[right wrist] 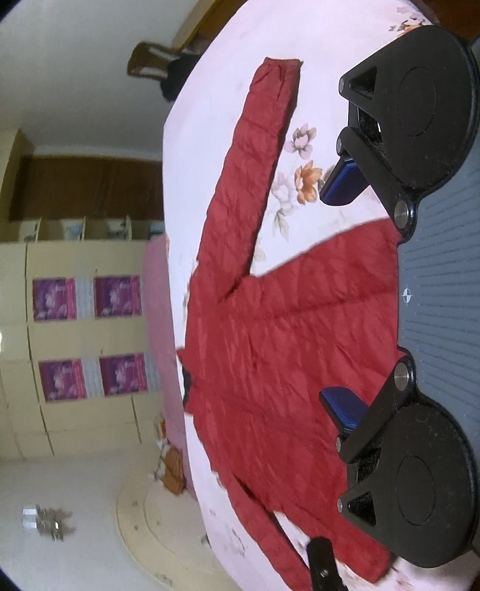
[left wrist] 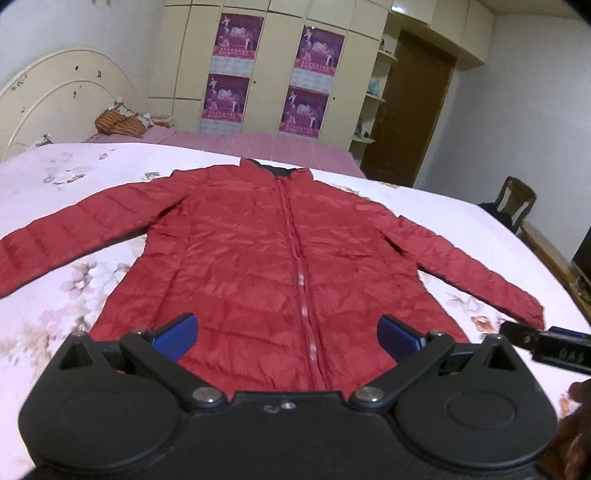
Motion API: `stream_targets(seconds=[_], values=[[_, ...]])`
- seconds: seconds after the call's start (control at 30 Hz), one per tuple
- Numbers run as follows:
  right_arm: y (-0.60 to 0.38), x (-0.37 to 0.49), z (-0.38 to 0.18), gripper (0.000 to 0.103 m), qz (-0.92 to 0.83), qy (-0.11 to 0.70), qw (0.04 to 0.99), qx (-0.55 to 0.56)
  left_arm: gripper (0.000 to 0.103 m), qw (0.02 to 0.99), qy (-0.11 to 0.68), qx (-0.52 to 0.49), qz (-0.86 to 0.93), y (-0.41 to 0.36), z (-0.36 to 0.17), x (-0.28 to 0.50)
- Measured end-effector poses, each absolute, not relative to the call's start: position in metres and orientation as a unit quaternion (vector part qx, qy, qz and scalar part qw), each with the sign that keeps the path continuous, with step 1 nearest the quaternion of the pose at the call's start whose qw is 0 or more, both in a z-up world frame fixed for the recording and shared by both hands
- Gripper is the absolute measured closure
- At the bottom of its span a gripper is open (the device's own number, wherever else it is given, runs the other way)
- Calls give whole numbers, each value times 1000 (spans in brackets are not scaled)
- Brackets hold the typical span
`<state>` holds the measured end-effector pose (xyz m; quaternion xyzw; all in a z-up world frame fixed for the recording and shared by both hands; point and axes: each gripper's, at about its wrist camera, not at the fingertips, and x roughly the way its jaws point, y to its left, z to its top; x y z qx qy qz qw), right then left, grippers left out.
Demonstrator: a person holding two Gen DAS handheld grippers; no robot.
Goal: Fold large clothes
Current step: 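Move the right gripper to the sleeve cuff and grasp it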
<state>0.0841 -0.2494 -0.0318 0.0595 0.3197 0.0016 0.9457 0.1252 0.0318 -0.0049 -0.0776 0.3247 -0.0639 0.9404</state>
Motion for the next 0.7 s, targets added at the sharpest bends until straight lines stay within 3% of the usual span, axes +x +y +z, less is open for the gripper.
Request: stream_targets(seconds=[0.47,0.7], values=[[-259,163,-42,0,-70,317,944,63,0,950,294,-52,-95,27,-15,206],[-284,179,-51,1,-115,313,939,81,0,937,328,-50,-112,16,-26,241]])
